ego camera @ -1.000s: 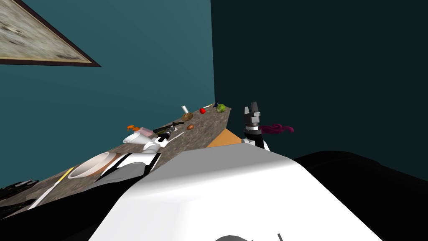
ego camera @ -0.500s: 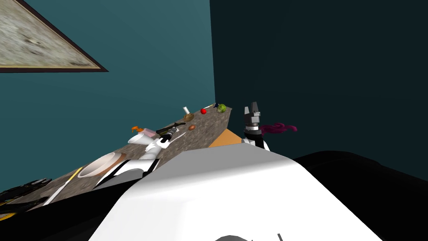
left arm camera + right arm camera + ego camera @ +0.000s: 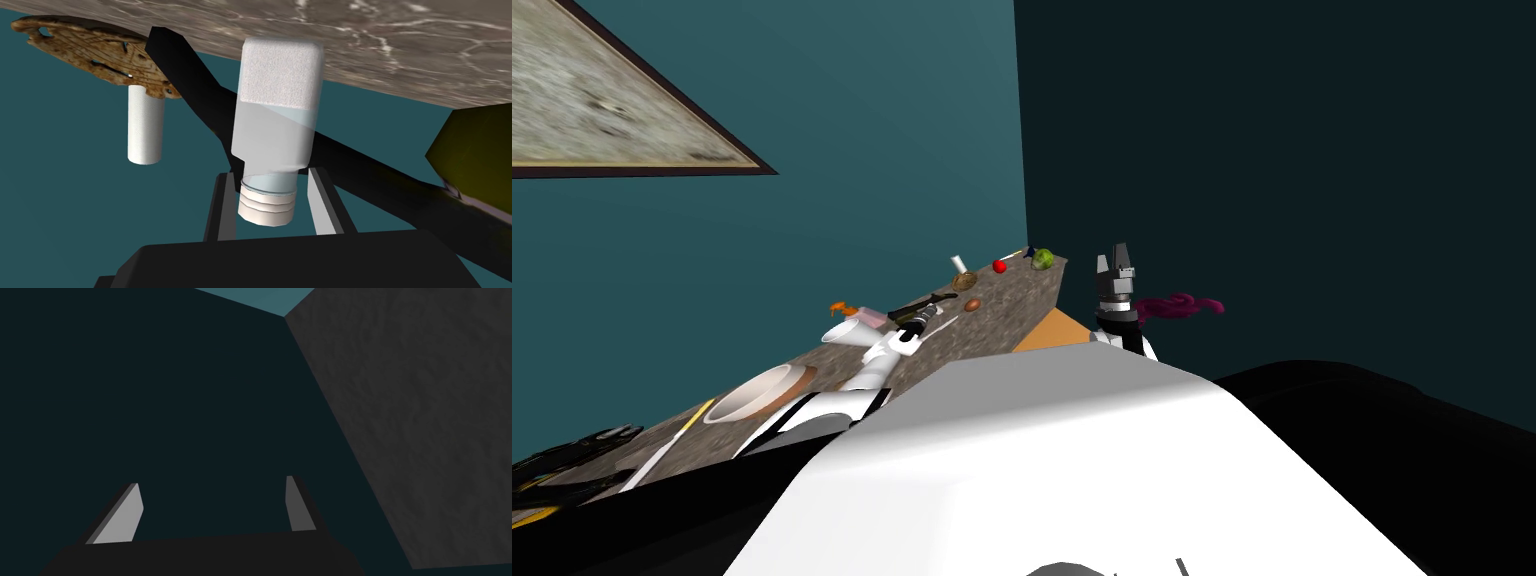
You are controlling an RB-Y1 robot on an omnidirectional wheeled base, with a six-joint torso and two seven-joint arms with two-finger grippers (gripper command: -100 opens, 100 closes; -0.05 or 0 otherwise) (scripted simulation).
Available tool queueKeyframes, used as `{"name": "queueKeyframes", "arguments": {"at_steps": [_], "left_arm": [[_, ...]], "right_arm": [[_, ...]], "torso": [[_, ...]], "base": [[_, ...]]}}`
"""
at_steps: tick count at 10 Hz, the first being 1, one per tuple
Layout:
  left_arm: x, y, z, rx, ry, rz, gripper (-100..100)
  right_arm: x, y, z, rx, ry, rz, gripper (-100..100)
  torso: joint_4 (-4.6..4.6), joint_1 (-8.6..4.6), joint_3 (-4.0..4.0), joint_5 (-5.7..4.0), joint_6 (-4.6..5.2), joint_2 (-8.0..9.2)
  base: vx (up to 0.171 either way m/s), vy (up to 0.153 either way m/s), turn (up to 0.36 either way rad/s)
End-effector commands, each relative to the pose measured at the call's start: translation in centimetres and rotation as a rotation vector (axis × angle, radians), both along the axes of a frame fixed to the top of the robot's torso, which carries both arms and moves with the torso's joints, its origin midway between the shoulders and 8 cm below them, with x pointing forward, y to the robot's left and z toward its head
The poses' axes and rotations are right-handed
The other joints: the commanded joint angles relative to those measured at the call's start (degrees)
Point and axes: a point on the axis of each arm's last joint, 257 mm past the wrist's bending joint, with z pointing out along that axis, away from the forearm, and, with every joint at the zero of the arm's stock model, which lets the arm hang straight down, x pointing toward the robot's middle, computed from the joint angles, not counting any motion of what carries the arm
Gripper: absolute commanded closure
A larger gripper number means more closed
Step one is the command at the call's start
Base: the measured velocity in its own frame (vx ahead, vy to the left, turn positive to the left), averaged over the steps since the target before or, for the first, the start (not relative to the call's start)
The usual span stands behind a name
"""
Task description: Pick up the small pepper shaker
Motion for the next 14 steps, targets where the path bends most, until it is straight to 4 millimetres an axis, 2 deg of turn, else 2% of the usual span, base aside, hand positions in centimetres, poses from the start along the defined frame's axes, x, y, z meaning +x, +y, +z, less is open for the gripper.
{"name": "queueKeyframes", "arguments": {"at_steps": [1, 2, 3, 5, 6, 8, 9, 11, 12, 14], "left_arm": [[-0.7, -0.3, -0.8, -0.002, 0.016, 0.012, 100], [0.1, -1.2, 0.2, -0.002, -0.006, -0.009, 100], [-1.6, -0.5, -1.4, 0.000, 0.030, 0.026, 100], [-0.2, -2.1, 0.2, -0.002, -0.007, -0.009, 100], [-1.7, -1.4, -1.0, 0.001, 0.024, 0.024, 100], [-0.6, -2.8, 0.5, 0.000, -0.010, -0.007, 100], [-2.1, -2.1, -0.6, 0.004, 0.018, 0.027, 100], [-1.0, -3.5, 0.9, 0.002, -0.015, -0.003, 100], [-2.5, -2.8, -0.1, 0.008, 0.010, 0.032, 100], [-1.5, -4.2, 1.4, 0.006, -0.023, 0.003, 100]], "right_arm": [[0.0, 0.0, 0.0, 0.000, 0.000, 0.000, 0], [0.0, 0.0, 0.0, 0.000, 0.000, 0.000, 0], [0.0, 0.0, 0.0, 0.000, 0.000, 0.000, 0], [0.0, 0.0, 0.0, 0.000, 0.000, 0.000, 0], [0.0, 0.0, 0.0, 0.000, 0.000, 0.000, 0], [0.0, 0.0, 0.0, 0.000, 0.000, 0.000, 0], [0.0, 0.0, 0.0, 0.000, 0.000, 0.000, 0], [0.0, 0.0, 0.0, 0.000, 0.000, 0.000, 0], [0.0, 0.0, 0.0, 0.000, 0.000, 0.000, 0], [0.0, 0.0, 0.0, 0.000, 0.000, 0.000, 0]], "torso": [[0.00, 0.00, 0.00, 0.00, 0.00, 0.00], [-0.04, 0.06, -0.01, 0.05, -0.05, 0.01], [-0.04, 0.11, -0.02, 0.08, -0.02, -0.01], [-0.14, 0.30, -0.07, 0.20, -0.17, -0.01], [-0.11, 0.24, -0.06, 0.16, -0.13, -0.01], [-0.13, 0.28, -0.07, 0.17, -0.15, -0.02], [-0.12, 0.22, -0.08, 0.15, -0.12, -0.03], [-0.14, 0.29, -0.08, 0.16, -0.17, -0.03], [-0.12, 0.20, -0.07, 0.12, -0.12, -0.03], [-0.14, 0.24, -0.09, 0.12, -0.16, -0.04]], "base": [[0.001, 0.026, -0.002], [-0.001, 0.031, 0.011], [0.004, 0.039, -0.014], [0.003, 0.027, 0.015], [0.001, 0.024, -0.005], [0.001, 0.022, 0.008], [0.006, 0.032, -0.007], [0.000, 0.023, 0.011], [0.009, 0.027, -0.009], [0.001, 0.021, 0.008]]}}
